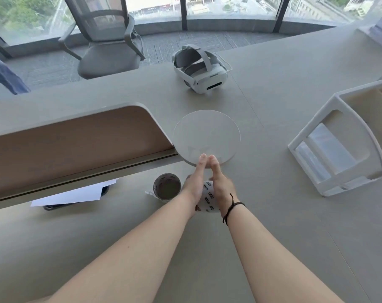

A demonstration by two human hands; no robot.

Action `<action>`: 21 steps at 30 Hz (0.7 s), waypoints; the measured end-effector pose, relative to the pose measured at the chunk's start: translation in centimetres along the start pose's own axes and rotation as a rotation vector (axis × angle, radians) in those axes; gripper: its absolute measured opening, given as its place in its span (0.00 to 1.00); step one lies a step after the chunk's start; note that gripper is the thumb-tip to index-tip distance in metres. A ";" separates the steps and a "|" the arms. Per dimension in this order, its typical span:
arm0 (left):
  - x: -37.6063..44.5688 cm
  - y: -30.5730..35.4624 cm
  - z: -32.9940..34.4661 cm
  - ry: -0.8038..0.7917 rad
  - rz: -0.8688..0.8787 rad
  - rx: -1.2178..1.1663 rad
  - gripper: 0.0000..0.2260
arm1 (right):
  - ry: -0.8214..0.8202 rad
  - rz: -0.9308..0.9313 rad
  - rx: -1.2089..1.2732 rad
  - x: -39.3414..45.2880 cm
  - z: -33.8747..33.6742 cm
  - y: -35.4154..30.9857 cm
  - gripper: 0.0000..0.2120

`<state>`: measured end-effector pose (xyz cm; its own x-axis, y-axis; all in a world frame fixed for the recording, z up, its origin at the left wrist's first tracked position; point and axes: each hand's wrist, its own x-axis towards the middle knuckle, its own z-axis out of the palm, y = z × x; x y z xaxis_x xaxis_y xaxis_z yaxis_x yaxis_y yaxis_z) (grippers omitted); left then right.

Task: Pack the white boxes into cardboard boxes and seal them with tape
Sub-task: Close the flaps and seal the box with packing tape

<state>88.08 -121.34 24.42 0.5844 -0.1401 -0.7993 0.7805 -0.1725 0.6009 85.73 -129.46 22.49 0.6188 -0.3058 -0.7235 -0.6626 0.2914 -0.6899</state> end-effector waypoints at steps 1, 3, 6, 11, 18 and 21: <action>-0.1 -0.1 -0.4 0.044 0.017 0.047 0.47 | -0.002 0.019 0.001 -0.3 -0.1 -0.1 0.43; -1.1 -0.3 -1.3 0.128 0.124 0.117 0.39 | 0.012 0.034 -0.002 -0.8 -0.5 -0.2 0.46; -2.8 -1.3 -2.5 0.150 0.236 0.133 0.27 | 0.077 -0.005 0.047 -1.8 -1.0 0.1 0.48; -6.3 -3.6 -4.7 0.134 0.278 0.130 0.23 | 0.180 -0.042 0.174 -4.4 -1.2 2.5 0.52; -12.6 -7.0 -8.6 0.082 0.365 0.204 0.18 | 0.060 -0.044 0.046 -10.0 2.3 8.0 0.44; -15.4 -8.5 -11.0 0.080 0.409 0.287 0.22 | -0.019 -0.084 -0.057 -12.9 4.5 10.0 0.48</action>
<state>74.88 -106.94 31.50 0.8533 -0.1790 -0.4898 0.3987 -0.3814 0.8340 73.03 -118.57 24.85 0.6809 -0.3095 -0.6637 -0.6305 0.2133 -0.7463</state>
